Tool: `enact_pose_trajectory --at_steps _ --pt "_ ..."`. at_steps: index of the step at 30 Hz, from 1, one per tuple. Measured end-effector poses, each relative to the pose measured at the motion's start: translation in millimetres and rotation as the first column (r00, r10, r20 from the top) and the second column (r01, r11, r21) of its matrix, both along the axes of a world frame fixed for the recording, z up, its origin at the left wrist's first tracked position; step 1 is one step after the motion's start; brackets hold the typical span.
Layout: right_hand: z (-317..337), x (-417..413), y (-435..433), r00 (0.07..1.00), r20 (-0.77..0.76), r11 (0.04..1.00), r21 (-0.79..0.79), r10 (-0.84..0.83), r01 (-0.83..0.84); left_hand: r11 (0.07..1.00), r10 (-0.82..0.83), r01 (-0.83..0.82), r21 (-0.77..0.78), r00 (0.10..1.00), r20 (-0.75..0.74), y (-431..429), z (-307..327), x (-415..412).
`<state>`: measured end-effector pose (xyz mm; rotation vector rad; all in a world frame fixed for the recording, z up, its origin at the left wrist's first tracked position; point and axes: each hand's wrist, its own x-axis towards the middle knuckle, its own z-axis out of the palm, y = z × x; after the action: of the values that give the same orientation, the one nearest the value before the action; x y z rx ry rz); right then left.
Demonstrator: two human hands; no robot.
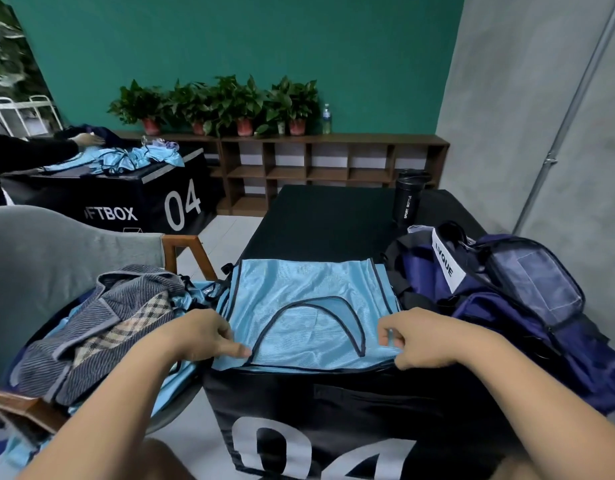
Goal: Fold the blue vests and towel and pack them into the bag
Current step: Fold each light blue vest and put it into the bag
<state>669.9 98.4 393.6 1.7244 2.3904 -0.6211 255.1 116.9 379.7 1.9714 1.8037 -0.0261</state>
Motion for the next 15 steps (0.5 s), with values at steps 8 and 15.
enact_pose_trajectory --at_steps 8,15 --pt "3 2 6 0.984 -0.143 0.981 0.146 -0.105 0.126 0.906 0.258 -0.289 0.311 0.956 0.139 29 -17 -4" --pt "-27 13 29 0.995 0.007 0.962 0.258 -0.095 0.09 0.89 0.346 -0.354 0.287 0.935 0.081 51 -37 -10"
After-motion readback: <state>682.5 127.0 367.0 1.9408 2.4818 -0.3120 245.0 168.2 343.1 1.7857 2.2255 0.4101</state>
